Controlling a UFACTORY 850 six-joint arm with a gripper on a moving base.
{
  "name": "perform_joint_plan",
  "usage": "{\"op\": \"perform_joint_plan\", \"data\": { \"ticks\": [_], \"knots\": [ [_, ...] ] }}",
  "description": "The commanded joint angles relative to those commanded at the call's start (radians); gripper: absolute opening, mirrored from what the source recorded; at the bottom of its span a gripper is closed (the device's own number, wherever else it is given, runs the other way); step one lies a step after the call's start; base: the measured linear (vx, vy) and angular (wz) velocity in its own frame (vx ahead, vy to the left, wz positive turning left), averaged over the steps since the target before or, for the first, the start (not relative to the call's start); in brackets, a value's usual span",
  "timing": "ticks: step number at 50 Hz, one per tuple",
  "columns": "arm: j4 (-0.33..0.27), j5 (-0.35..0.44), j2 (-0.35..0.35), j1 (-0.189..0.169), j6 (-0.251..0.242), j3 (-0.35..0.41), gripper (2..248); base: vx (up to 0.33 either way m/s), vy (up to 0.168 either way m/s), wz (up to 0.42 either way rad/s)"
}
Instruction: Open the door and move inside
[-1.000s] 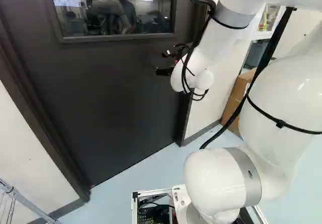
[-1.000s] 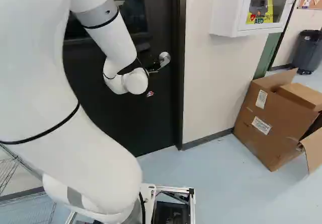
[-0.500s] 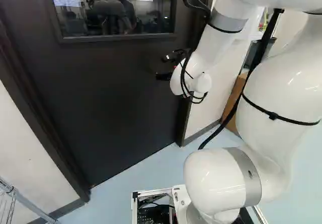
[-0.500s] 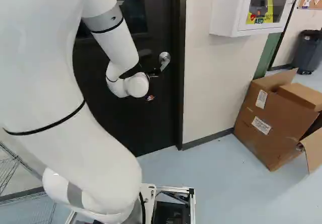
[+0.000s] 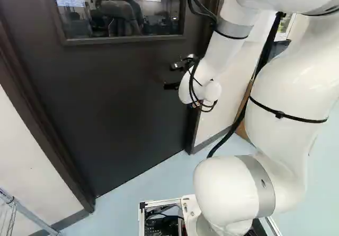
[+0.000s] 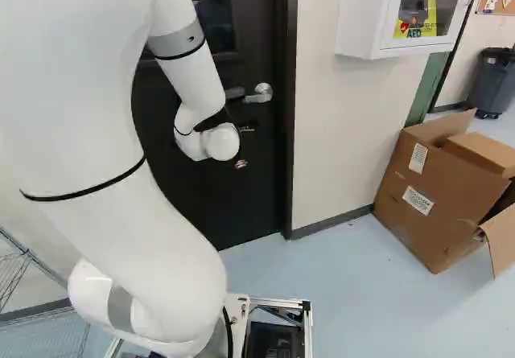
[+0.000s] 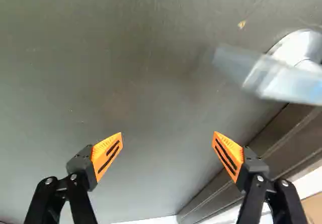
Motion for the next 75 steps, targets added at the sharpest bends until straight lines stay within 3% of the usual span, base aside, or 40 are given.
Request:
{"op": "perform_joint_plan", "data": {
  "ticks": [10, 28, 75],
  "knots": [
    [0.0, 0.0, -0.002, -0.001, 0.0, 0.022, 247, 0.0, 0.0, 0.0],
    [0.0, 0.0, 0.077, -0.007, 0.0, 0.096, 247, 0.0, 0.0, 0.0],
    [0.0, 0.0, 0.205, -0.008, 0.0, 0.104, 247, 0.0, 0.0, 0.0]
  ]
}}
